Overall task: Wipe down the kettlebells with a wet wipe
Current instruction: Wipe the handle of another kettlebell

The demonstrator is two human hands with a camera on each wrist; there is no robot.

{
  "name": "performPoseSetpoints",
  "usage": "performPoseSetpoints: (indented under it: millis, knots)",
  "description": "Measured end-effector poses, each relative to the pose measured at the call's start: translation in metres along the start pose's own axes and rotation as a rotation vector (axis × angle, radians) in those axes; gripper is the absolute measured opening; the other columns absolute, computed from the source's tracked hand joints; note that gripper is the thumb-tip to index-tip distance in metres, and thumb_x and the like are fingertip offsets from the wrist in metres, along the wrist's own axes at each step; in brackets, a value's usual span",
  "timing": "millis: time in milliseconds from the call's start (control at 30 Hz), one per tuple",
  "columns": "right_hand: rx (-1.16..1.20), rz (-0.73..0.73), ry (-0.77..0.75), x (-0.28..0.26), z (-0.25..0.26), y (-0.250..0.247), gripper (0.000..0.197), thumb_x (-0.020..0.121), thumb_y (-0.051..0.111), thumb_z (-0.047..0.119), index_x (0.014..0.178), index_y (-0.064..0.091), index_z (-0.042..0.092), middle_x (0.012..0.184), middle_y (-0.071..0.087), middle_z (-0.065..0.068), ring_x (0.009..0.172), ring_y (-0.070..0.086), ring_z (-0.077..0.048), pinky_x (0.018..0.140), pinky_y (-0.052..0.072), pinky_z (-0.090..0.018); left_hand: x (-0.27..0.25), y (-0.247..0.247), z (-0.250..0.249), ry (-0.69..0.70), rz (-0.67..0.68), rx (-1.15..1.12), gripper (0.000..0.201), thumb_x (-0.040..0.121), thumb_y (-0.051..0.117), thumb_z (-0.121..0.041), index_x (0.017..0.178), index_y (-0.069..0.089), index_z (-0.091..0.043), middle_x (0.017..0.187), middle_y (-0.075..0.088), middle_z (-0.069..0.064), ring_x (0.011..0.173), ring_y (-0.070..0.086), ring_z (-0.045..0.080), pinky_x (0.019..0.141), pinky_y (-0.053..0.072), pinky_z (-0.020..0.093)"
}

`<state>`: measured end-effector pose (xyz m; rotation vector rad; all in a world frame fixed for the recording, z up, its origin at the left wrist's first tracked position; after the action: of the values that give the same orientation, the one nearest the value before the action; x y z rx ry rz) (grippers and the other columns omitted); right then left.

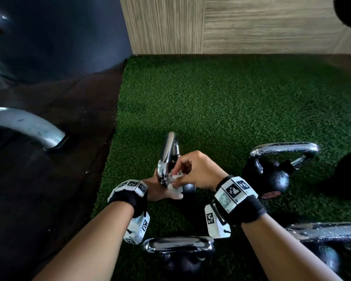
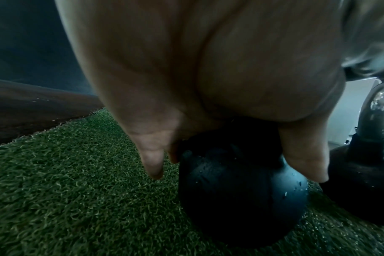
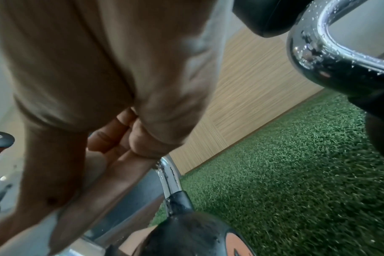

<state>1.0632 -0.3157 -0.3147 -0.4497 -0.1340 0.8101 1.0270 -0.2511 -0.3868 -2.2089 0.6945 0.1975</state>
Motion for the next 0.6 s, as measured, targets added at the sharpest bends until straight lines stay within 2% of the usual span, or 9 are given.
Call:
performPoseSetpoints:
  millis: [67, 100, 167, 233, 267, 367, 467, 533, 600]
  knots:
    - [-0.001, -0.014, -0.002, 0.003, -0.004, 0.000, 0.024, 0.061, 0.093, 0.009, 0.080, 0.078, 0.012, 0.086, 0.079, -0.002, 0.074, 0.072, -0.014, 0.069, 0.056, -0.030, 0.000, 0.000, 0.000, 0.010, 0.001, 0.020, 0.060, 0.098, 0.067, -0.018, 0.152, 0.040, -0.022, 0.141, 0.042, -0.017, 0.128, 0.033, -0.007, 0.099, 0.021, -0.007]
    - [-0.011, -0.024, -0.001, 0.004, -0.006, 0.000, 0.023, 0.061, 0.093, 0.010, 0.079, 0.078, 0.014, 0.084, 0.078, -0.002, 0.071, 0.070, -0.011, 0.066, 0.054, -0.027, 0.000, 0.001, 0.003, 0.004, -0.001, 0.014, 0.058, 0.098, 0.067, -0.018, 0.150, 0.042, -0.021, 0.142, 0.045, -0.013, 0.128, 0.038, -0.003, 0.096, 0.021, -0.008]
    - [-0.057, -0.047, 0.010, 0.004, -0.013, 0.001, 0.022, 0.062, 0.091, 0.009, 0.078, 0.079, 0.017, 0.083, 0.078, -0.003, 0.074, 0.072, -0.019, 0.069, 0.056, -0.032, 0.002, 0.002, 0.009, -0.040, -0.020, -0.035, 0.042, 0.096, 0.069, -0.012, 0.135, 0.055, -0.019, 0.129, 0.058, -0.011, 0.116, 0.053, 0.000, 0.093, 0.029, -0.004]
    - [-0.114, -0.049, 0.011, 0.003, -0.018, 0.004, 0.023, 0.062, 0.090, 0.008, 0.079, 0.081, 0.020, 0.082, 0.078, -0.002, 0.079, 0.072, -0.020, 0.072, 0.057, -0.033, 0.002, 0.003, 0.013, -0.082, -0.044, -0.090, 0.032, 0.093, 0.070, -0.005, 0.120, 0.061, -0.021, 0.109, 0.062, -0.015, 0.099, 0.055, -0.006, 0.088, 0.035, 0.001]
    - [-0.126, -0.047, 0.006, 0.002, -0.020, 0.005, 0.024, 0.062, 0.090, 0.007, 0.079, 0.081, 0.021, 0.082, 0.078, 0.000, 0.078, 0.072, -0.017, 0.072, 0.057, -0.031, 0.002, 0.004, 0.014, -0.104, -0.041, -0.119, 0.032, 0.093, 0.070, -0.004, 0.120, 0.062, -0.018, 0.109, 0.062, -0.012, 0.100, 0.055, -0.003, 0.092, 0.038, 0.007]
    - [-0.104, -0.040, -0.011, 0.003, -0.025, 0.002, 0.028, 0.065, 0.082, 0.000, 0.084, 0.081, 0.021, 0.084, 0.079, 0.004, 0.077, 0.073, -0.008, 0.073, 0.059, -0.024, 0.002, 0.008, 0.018, -0.146, -0.002, -0.063, 0.051, 0.093, 0.072, -0.017, 0.141, 0.053, -0.014, 0.142, 0.056, -0.002, 0.134, 0.046, 0.014, 0.119, 0.030, 0.034]
    - [-0.087, -0.028, 0.015, 0.007, -0.032, -0.005, 0.032, 0.070, 0.084, 0.003, 0.094, 0.080, 0.025, 0.089, 0.079, 0.003, 0.082, 0.073, -0.008, 0.078, 0.058, -0.025, 0.002, 0.006, 0.025, -0.210, -0.021, 0.003, 0.079, 0.089, 0.076, -0.034, 0.156, 0.034, -0.025, 0.162, 0.032, 0.005, 0.152, 0.025, 0.027, 0.124, 0.024, 0.043]
    - [-0.143, 0.056, 0.044, 0.007, -0.038, 0.000, 0.028, 0.076, 0.086, 0.013, 0.100, 0.080, 0.027, 0.093, 0.077, 0.004, 0.084, 0.070, -0.009, 0.080, 0.056, -0.028, 0.005, 0.015, 0.023, -0.176, 0.052, 0.085, 0.075, 0.092, 0.071, -0.041, 0.156, 0.032, -0.033, 0.166, 0.023, 0.005, 0.155, 0.014, 0.029, 0.126, 0.019, 0.046]
    - [-0.245, 0.131, 0.041, 0.006, -0.038, 0.007, 0.024, 0.082, 0.082, 0.018, 0.104, 0.079, 0.027, 0.097, 0.076, 0.006, 0.087, 0.069, -0.011, 0.082, 0.054, -0.028, 0.004, 0.019, 0.025, -0.197, 0.088, 0.108, 0.073, 0.088, 0.065, -0.050, 0.154, 0.037, -0.035, 0.163, 0.027, 0.007, 0.153, 0.017, 0.029, 0.126, 0.018, 0.046]
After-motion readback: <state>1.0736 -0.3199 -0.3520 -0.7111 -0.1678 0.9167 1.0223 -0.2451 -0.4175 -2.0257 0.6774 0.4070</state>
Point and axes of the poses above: each hand's wrist, its own x-axis towards the middle knuckle, its own y-axis out of the palm, z = x × y, the point moved 10 cm from there along x, towards the middle knuckle
